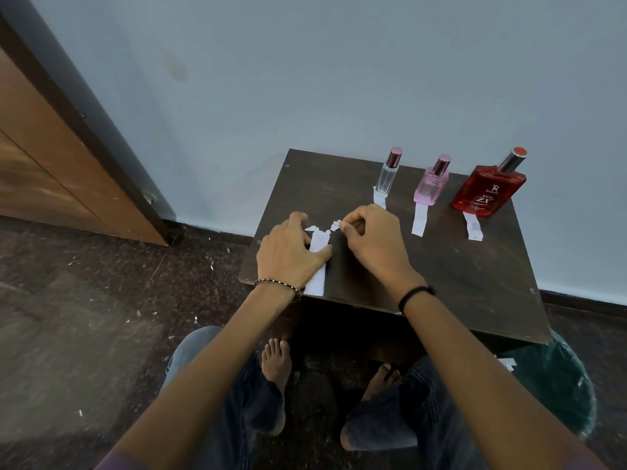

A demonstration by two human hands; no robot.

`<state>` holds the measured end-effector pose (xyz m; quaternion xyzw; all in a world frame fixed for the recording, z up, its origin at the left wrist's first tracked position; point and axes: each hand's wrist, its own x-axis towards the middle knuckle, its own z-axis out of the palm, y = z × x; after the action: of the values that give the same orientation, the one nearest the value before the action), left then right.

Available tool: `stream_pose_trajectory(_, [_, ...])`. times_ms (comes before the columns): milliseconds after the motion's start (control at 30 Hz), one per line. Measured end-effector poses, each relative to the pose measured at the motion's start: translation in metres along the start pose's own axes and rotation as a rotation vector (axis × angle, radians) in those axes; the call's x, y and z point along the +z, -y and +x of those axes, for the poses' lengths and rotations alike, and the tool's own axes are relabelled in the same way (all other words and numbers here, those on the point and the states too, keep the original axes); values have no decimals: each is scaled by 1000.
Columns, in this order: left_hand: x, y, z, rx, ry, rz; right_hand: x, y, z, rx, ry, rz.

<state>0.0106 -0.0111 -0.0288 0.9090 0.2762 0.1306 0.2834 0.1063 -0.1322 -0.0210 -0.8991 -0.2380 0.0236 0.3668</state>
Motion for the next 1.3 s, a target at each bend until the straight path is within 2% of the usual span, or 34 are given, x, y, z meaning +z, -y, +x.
stream_pose_trajectory(267, [-17,7,5,-85,-38,-176,23,8,9,-63,94,-54])
stream_pose_trajectory(400, [-27,18,7,-137,-98,-271,19,17,11,-144,253,-43])
stream_pose_trajectory(567, [-35,26,14,-221,-88,-360,17,22,11,-99,219,127])
stream_pose_trajectory(800, [-33,36,21,-284,-57,-481,26,29,2,-133,436,252])
stream_pose_trajectory(867, [-33,38,21,-281,-64,-480,24,27,-1,-83,415,317])
stream_pose_trajectory(1033, [-27,32,16,-194,-47,-394,20,13,-11,89,185,406])
stream_pose_trajectory(1167, [-22,21,8,-101,-20,-255,18,10,-17,89,179,360])
stream_pose_trajectory(1300, [-22,16,3,-127,-46,-259,15,13,-20,99,185,326])
